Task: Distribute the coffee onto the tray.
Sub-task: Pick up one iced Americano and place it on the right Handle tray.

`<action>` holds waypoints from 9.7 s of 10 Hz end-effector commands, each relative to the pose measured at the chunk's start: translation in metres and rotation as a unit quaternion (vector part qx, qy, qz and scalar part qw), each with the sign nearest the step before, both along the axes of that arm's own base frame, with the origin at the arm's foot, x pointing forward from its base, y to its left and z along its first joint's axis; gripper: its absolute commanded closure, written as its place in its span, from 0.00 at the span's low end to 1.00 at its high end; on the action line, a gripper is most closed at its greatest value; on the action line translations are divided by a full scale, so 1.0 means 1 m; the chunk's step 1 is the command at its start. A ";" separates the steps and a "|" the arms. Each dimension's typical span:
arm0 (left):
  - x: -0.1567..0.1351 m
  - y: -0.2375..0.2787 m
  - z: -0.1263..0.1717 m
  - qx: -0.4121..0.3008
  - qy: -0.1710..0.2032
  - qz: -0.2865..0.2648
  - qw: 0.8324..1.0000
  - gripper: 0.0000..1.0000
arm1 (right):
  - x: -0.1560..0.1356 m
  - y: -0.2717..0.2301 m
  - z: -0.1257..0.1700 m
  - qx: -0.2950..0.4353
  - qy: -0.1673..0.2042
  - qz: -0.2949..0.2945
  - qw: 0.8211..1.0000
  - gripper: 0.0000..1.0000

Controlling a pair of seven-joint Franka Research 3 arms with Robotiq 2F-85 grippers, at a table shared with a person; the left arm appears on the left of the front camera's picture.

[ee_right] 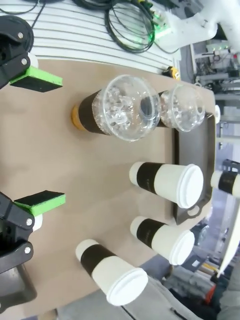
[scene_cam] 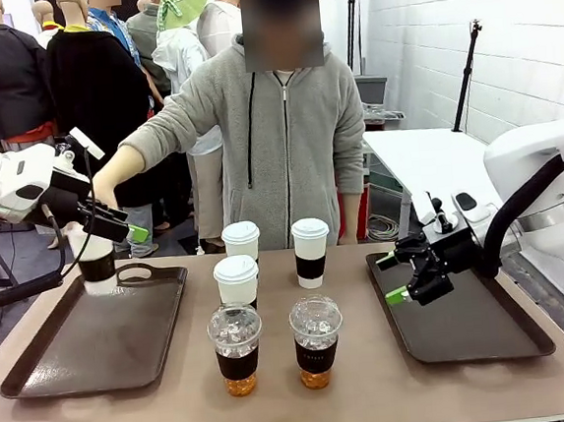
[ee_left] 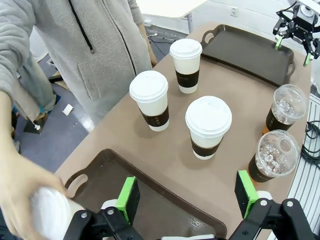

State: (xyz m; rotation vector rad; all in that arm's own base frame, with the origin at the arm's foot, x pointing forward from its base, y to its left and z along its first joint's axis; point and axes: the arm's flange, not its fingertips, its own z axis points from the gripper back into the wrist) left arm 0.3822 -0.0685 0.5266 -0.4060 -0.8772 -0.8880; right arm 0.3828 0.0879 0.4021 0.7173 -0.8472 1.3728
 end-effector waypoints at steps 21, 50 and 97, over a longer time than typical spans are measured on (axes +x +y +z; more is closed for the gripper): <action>0.002 0.002 -0.002 -0.005 -0.002 -0.009 1.000 0.00 | -0.014 0.058 -0.132 0.113 0.016 0.093 0.989 0.00; 0.002 0.002 -0.002 -0.005 -0.002 -0.009 1.000 0.00 | 0.009 0.128 -0.159 0.184 0.087 0.083 0.976 0.36; 0.002 0.002 -0.002 -0.005 -0.002 -0.009 1.000 0.00 | 0.175 -0.136 -0.145 0.203 0.010 -0.024 0.979 0.36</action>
